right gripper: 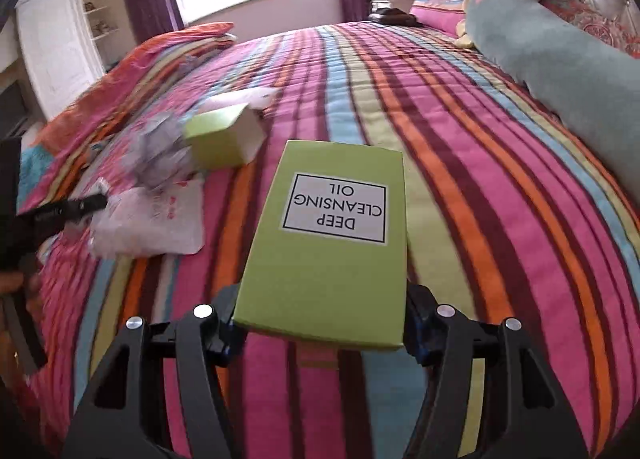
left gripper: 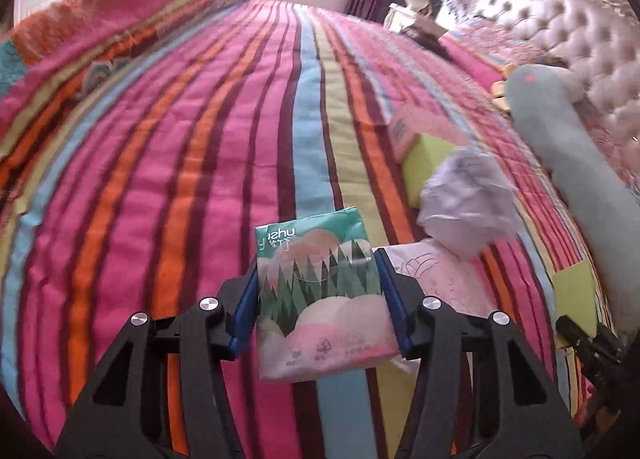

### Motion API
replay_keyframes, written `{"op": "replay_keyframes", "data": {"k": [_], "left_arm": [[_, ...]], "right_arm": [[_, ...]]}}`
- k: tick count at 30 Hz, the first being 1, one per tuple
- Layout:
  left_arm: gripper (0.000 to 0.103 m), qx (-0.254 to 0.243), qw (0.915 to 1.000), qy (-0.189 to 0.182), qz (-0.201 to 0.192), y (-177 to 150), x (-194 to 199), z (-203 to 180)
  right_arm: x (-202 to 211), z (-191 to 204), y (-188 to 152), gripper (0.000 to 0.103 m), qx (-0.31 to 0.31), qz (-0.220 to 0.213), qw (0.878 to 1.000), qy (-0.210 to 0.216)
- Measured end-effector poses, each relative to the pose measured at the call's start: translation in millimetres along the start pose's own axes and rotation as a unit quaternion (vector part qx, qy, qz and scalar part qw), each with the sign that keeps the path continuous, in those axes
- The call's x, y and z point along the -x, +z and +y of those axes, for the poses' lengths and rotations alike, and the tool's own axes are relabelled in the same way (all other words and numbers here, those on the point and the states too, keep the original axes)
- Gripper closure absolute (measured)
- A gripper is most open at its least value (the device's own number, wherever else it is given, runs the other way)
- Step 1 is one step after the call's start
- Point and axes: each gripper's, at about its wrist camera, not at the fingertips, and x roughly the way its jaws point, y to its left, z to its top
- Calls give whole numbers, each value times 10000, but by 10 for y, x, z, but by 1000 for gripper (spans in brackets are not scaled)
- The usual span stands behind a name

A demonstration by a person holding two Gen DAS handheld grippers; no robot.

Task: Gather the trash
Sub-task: 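Hold the tissue pack and green box raised above the bedspread with both grippers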

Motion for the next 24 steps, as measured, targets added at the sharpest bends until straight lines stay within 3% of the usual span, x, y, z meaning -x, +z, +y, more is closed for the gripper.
{"op": "replay_keyframes", "data": {"k": [5,8,14,21,24], "left_arm": [[50,-413,9987,-92,-296,-497,643,4],[50,-607,9980,-189,15,-853,770,-30],[49,-268,9989,-208,332,-1375,822,163],[42,80,9968,-695,389,-1540,874,320],[47,253,9957,-787,409,-1515,864,392]], "right_arm": [[465,210,-425,44,417,-143,9989,183],[532,331,-589,44,626,-36,9978,232],[542,413,-842,44,603,183,9976,276],[552,373,-974,44,498,272,9978,349],[556,385,-977,45,545,266,9977,315]]}}
